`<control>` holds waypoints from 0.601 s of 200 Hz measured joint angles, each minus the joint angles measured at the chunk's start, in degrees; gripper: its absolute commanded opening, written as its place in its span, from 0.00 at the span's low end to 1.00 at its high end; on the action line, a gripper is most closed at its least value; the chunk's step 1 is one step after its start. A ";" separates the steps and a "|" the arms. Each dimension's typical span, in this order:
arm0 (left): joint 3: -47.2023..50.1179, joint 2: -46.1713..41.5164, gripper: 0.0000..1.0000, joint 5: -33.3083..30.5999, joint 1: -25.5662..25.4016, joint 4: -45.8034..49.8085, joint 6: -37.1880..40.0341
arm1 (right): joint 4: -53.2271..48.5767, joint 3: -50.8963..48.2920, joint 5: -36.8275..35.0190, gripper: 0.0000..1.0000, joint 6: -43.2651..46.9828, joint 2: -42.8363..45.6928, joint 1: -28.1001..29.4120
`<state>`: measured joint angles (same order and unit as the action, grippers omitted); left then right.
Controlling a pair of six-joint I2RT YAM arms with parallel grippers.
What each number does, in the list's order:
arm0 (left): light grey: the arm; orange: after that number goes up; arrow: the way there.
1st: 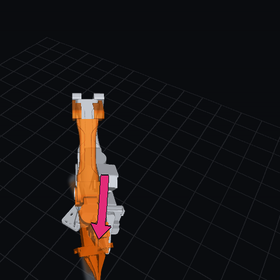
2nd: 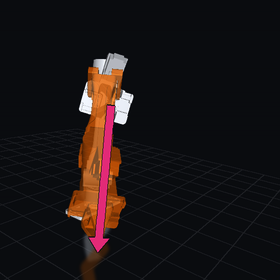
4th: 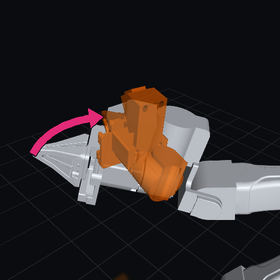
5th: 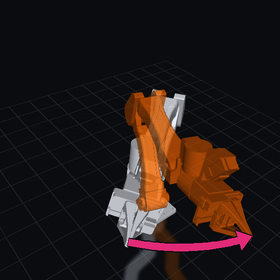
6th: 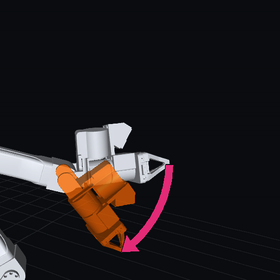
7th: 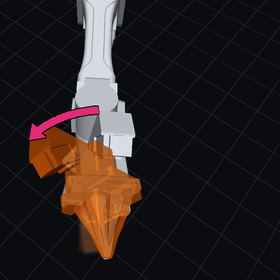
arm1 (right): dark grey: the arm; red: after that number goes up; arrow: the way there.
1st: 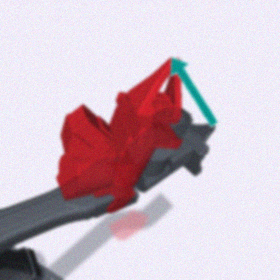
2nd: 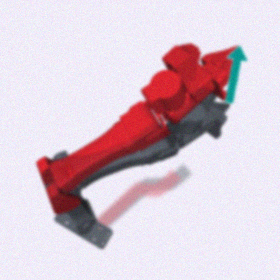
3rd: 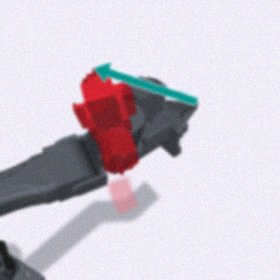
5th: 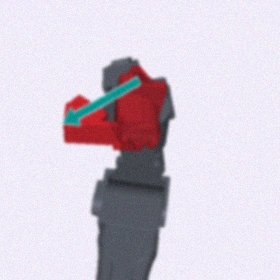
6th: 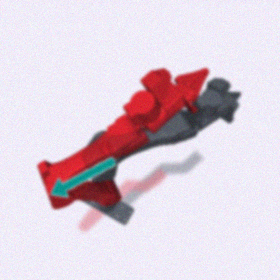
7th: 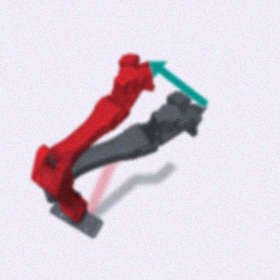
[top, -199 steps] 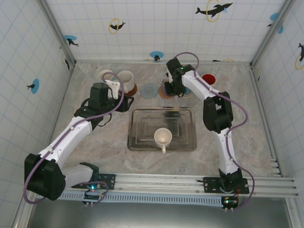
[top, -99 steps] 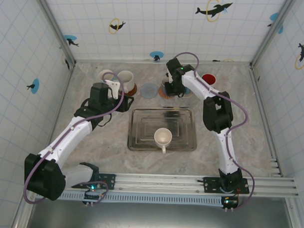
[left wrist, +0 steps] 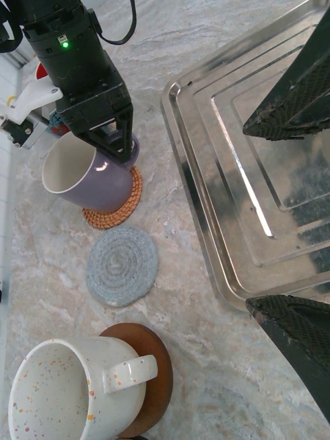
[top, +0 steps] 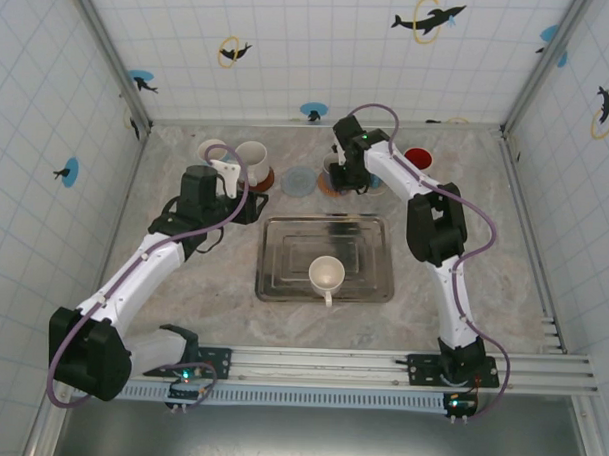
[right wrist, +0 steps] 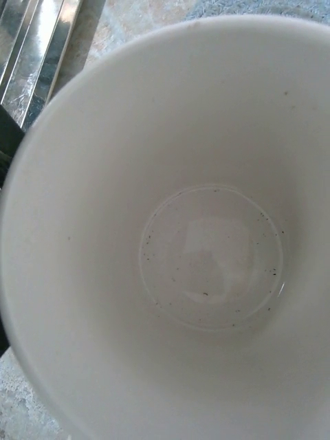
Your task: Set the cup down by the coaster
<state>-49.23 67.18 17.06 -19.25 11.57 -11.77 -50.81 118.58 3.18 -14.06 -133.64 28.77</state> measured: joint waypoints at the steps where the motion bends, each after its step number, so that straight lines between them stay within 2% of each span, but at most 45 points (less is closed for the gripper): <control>1: 0.00 0.00 0.60 0.00 0.00 0.00 0.00 | 0.00 0.00 0.00 0.36 -0.04 0.02 -0.02; 67: 0.00 -0.09 0.61 -0.02 0.00 0.00 0.00 | 0.72 -0.48 0.13 0.44 -0.15 0.55 -0.02; 120: 0.00 -0.55 0.61 -0.42 0.00 0.22 -0.02 | 3.04 -7.17 0.26 0.47 -0.42 6.32 0.00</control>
<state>-49.23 66.63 16.64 -19.25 11.79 -11.79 -47.77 111.42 3.44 -14.48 -127.33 28.77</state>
